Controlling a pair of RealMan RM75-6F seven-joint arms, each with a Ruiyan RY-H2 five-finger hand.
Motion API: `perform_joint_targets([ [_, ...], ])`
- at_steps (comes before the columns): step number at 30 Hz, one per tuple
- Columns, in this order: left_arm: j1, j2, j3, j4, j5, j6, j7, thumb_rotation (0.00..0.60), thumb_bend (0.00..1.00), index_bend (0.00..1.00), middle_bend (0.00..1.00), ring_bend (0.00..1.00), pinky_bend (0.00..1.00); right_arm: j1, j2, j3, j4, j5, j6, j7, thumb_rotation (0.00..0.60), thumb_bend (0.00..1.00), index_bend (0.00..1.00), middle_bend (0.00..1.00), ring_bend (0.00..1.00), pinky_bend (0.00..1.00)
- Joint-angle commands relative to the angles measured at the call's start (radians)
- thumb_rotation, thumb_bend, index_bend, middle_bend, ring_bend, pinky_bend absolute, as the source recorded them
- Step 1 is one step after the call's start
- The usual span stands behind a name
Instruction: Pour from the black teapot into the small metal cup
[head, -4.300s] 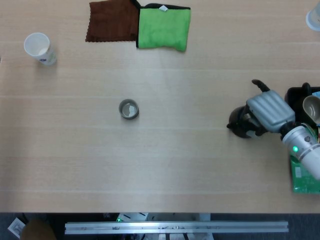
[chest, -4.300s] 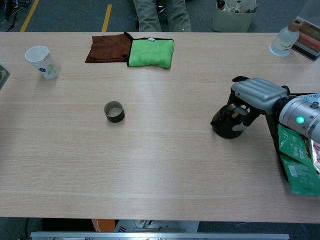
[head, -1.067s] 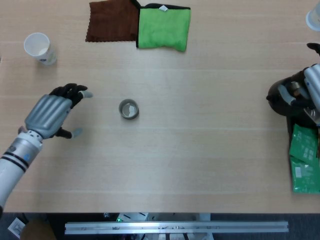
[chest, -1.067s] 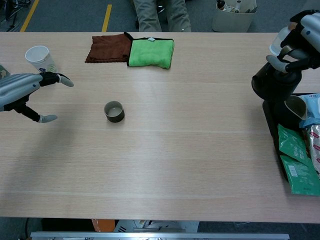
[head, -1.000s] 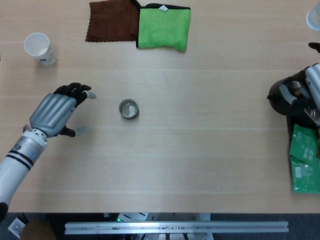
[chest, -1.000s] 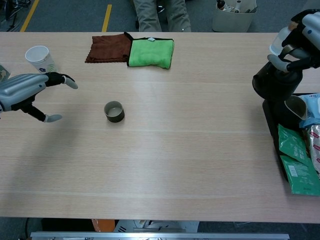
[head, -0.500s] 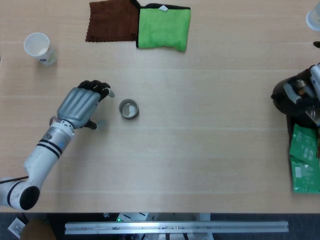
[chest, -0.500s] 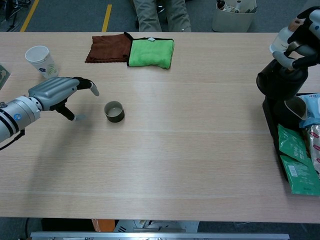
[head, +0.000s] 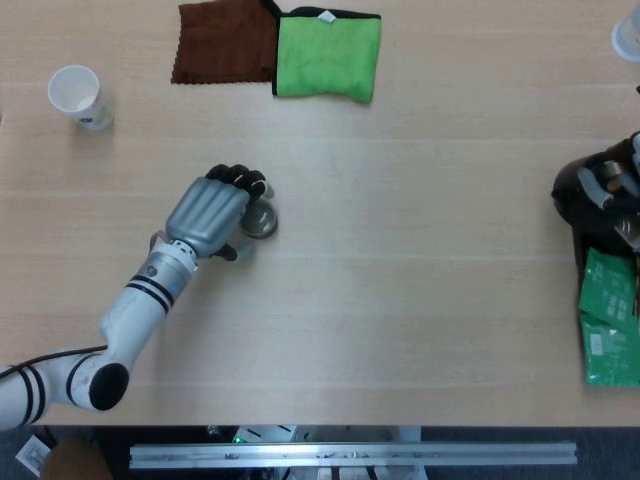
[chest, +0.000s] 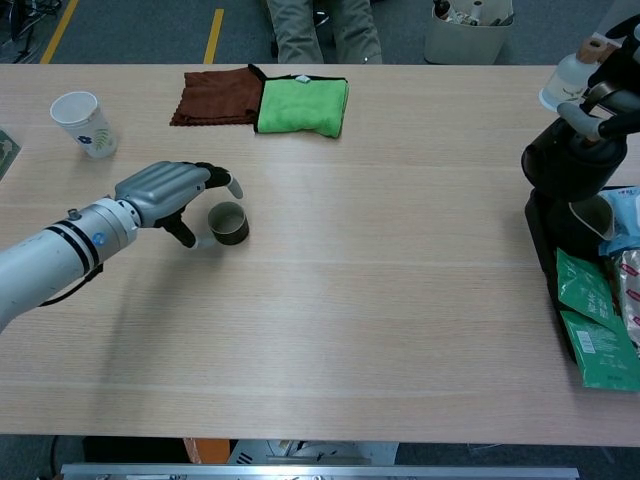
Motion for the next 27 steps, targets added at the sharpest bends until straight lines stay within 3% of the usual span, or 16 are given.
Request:
perform_joint_targets([
  [1, -0.016, -0.026, 0.002, 0.02, -0.02, 0.002, 0.031, 0.6, 0.25, 0.24, 0.17, 0.13, 0.16, -0.002, 0.005, -0.001, 0.003, -0.005, 0.002, 0.011, 0.412, 0.36, 1.0, 0.96, 1.0, 0.17],
  [14, -0.039, -0.066, 0.021, 0.067, -0.056, 0.014, 0.086, 0.6, 0.25, 0.26, 0.18, 0.13, 0.16, -0.012, 0.015, -0.004, 0.012, -0.016, 0.011, 0.042, 0.412, 0.36, 1.0, 0.96, 1.0, 0.17],
  [27, -0.053, -0.098, 0.056, 0.137, 0.005, 0.022, 0.095, 0.6, 0.25, 0.32, 0.21, 0.14, 0.16, -0.015, 0.022, -0.009, 0.016, -0.011, -0.004, 0.058, 0.428, 0.36, 1.0, 0.96, 1.0, 0.17],
])
